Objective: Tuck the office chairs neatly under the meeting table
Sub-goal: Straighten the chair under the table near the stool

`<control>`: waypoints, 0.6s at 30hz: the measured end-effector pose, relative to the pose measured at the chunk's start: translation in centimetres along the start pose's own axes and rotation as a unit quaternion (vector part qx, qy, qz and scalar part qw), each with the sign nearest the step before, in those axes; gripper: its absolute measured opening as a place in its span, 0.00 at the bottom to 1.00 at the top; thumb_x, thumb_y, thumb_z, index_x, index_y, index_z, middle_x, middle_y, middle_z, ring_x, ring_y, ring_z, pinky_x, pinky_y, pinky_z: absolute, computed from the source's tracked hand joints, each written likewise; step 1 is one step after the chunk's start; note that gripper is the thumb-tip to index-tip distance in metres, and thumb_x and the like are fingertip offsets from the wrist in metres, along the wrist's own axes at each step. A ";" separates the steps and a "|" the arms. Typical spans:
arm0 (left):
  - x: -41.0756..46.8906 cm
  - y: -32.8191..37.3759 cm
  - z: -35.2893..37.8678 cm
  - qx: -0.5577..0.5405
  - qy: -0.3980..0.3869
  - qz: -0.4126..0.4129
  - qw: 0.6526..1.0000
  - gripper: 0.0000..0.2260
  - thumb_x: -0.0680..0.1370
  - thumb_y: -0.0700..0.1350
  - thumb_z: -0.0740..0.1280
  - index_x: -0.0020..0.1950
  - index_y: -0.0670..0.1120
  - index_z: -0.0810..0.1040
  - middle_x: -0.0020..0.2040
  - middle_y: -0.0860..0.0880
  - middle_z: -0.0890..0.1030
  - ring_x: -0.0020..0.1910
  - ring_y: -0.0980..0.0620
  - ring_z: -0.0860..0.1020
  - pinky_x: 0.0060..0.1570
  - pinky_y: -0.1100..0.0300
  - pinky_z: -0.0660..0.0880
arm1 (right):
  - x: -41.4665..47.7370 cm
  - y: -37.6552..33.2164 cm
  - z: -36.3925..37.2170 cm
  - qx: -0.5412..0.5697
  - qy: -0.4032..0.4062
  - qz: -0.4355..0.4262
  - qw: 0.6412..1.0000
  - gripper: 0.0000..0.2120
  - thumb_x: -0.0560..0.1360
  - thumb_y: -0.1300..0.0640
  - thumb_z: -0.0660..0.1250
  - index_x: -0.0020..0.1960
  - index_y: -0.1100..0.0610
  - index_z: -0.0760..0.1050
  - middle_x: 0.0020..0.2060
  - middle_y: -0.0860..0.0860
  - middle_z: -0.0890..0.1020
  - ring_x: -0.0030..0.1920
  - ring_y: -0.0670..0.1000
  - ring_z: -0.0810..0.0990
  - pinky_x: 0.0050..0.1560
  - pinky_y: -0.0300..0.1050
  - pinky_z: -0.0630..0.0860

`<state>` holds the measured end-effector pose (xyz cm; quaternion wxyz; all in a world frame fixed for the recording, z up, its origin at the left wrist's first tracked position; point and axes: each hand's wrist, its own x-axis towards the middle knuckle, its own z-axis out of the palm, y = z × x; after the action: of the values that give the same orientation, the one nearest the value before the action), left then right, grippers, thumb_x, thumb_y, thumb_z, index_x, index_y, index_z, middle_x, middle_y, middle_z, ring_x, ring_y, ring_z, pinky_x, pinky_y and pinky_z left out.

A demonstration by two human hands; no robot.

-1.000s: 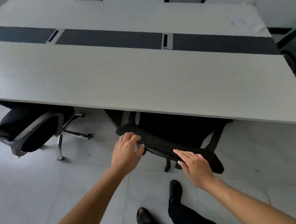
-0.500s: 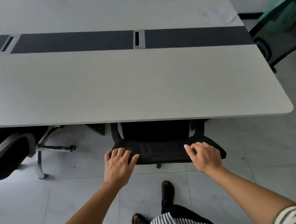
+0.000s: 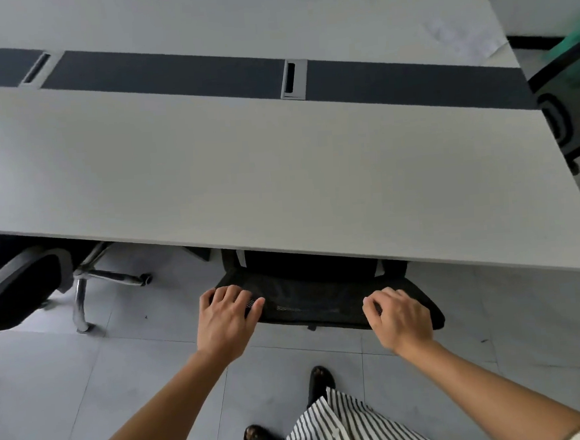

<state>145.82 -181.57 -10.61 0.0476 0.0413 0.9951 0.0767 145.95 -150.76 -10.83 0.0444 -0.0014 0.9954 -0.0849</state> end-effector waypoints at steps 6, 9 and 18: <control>-0.9 -0.9 -2.9 -0.133 -0.063 -0.015 0.989 0.15 0.78 0.58 0.57 0.55 0.52 0.78 0.53 0.54 0.79 0.56 0.53 0.75 0.63 0.55 0.65 | 1.2 -3.5 -2.0 0.154 -0.132 -0.015 0.979 0.08 0.76 0.50 0.62 0.46 0.48 0.80 0.41 0.45 0.82 0.43 0.49 0.80 0.41 0.44 0.73; -4.0 -2.7 -6.5 -0.275 -0.066 -0.060 0.957 0.14 0.77 0.55 0.62 0.59 0.51 0.76 0.54 0.55 0.79 0.53 0.56 0.77 0.55 0.57 0.74 | 1.4 -9.7 -3.9 0.227 -0.146 -0.058 0.961 0.06 0.75 0.49 0.65 0.46 0.46 0.80 0.37 0.42 0.82 0.39 0.43 0.80 0.41 0.41 0.75; -25.5 -19.0 -11.5 -0.559 0.097 -0.356 0.742 0.06 0.76 0.48 0.67 0.48 0.47 0.81 0.41 0.46 0.85 0.41 0.47 0.83 0.41 0.55 0.76 | -5.1 -30.2 -3.4 0.366 -0.209 -0.155 0.893 0.03 0.74 0.54 0.70 0.45 0.49 0.83 0.36 0.46 0.85 0.39 0.43 0.82 0.44 0.43 0.78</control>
<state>168.57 -204.27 -0.03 -0.0105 -0.3580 0.7152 0.6002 150.58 -179.91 -1.94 0.2353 -0.1565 0.8487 -0.4471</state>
